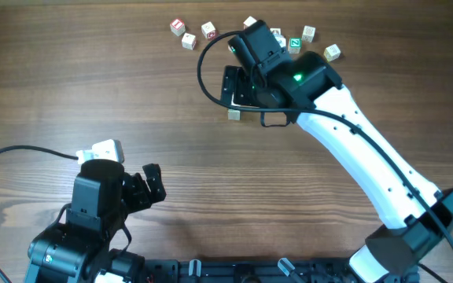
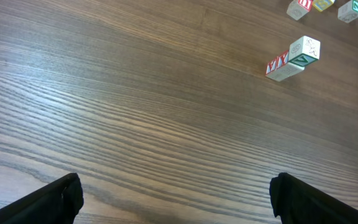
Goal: Form a tower
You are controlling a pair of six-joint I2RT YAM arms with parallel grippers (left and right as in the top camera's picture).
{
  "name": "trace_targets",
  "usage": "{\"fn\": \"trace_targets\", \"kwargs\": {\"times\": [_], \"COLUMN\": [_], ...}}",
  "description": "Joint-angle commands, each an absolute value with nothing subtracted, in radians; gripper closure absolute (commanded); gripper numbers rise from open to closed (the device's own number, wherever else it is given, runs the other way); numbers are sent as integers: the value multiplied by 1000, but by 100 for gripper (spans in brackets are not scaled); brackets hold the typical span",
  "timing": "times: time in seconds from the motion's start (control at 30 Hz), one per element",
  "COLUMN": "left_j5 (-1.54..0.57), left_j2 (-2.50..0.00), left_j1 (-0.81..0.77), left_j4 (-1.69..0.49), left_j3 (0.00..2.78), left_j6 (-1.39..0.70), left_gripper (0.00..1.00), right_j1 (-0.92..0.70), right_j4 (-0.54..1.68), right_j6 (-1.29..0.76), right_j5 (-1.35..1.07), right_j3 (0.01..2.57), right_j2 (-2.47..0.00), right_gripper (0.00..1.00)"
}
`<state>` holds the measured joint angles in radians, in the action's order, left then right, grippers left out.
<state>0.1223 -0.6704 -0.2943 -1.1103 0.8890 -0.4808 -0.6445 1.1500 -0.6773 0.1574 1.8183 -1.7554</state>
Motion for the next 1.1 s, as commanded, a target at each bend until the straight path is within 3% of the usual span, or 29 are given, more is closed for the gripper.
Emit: {"fn": "trace_targets", "kwargs": {"times": [0.0, 0.47, 1.07], "left_j5": [131, 131, 131], "left_j2": [-669, -669, -669], "left_j1": [-292, -292, -292], "left_j4": [-1108, -1108, -1108], "left_j3": [888, 888, 888], "left_j6": [-479, -479, -479], "left_gripper": [0, 0, 0], "right_j1": [-641, -642, -641], "right_j4": [1177, 1340, 1215], "right_j6": [-683, -789, -927], "right_j5": [157, 419, 442], "right_j3": [1839, 1839, 1837], "right_j2": [-1724, -1452, -1620], "right_gripper": [1, 0, 0]}}
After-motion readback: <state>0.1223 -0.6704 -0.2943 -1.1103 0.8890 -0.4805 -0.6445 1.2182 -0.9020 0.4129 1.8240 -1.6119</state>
